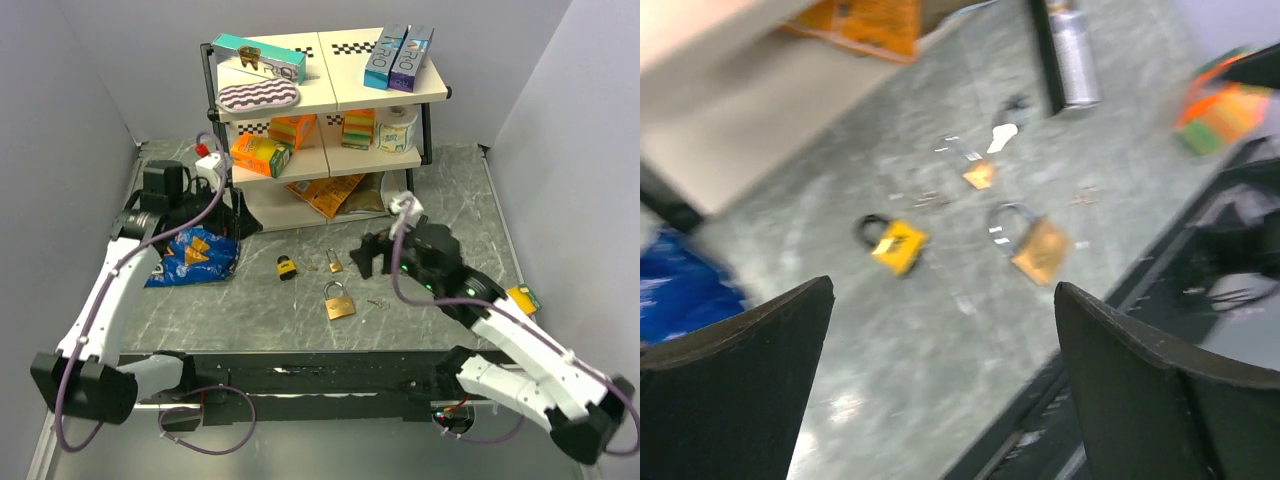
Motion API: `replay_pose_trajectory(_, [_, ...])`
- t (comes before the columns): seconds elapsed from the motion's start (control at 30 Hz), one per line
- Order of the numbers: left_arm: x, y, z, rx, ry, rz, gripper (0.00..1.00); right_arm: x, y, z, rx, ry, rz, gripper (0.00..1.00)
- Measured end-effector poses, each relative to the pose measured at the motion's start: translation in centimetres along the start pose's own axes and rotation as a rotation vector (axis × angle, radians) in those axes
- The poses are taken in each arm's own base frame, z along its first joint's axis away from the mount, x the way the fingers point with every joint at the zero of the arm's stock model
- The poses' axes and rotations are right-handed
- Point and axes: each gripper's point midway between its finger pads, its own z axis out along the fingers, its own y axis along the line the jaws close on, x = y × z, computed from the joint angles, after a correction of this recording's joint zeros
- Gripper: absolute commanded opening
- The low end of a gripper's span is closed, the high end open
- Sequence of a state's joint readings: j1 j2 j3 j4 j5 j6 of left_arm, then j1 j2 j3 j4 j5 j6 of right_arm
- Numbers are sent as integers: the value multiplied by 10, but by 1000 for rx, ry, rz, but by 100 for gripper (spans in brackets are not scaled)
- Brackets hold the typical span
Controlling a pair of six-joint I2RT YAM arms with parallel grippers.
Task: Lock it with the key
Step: Reset both arms
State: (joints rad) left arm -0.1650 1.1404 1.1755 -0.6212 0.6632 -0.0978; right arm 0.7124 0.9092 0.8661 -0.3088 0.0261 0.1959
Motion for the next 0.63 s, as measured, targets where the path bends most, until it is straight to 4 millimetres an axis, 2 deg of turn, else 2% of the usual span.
replay_pose_trajectory(0.1, [2, 21, 5, -69, 49, 51, 96, -2, -23, -20, 44, -70, -60, 100])
replay_pose_trajectory(0.2, [19, 37, 11, -118, 109, 64, 96, -11, -44, -31, 99, -105, -47, 100])
replay_pose_trajectory(0.27, [28, 40, 16, -141, 138, 75, 96, -8, -65, -35, 160, -107, -10, 100])
replay_pose_trajectory(0.37, [38, 40, 31, -171, 172, 112, 96, 19, -90, -37, 229, -51, 48, 100])
replay_pose_trajectory(0.47, [46, 39, 47, -194, 187, 132, 96, 57, -117, -41, 304, 40, 136, 100])
replay_pose_trajectory(0.57, [48, 40, 55, -215, 187, 130, 96, 74, -127, -45, 334, 77, 190, 100])
replay_pose_trajectory(0.63, [48, 41, 57, -230, 180, 133, 96, 75, -126, -47, 329, 79, 199, 100])
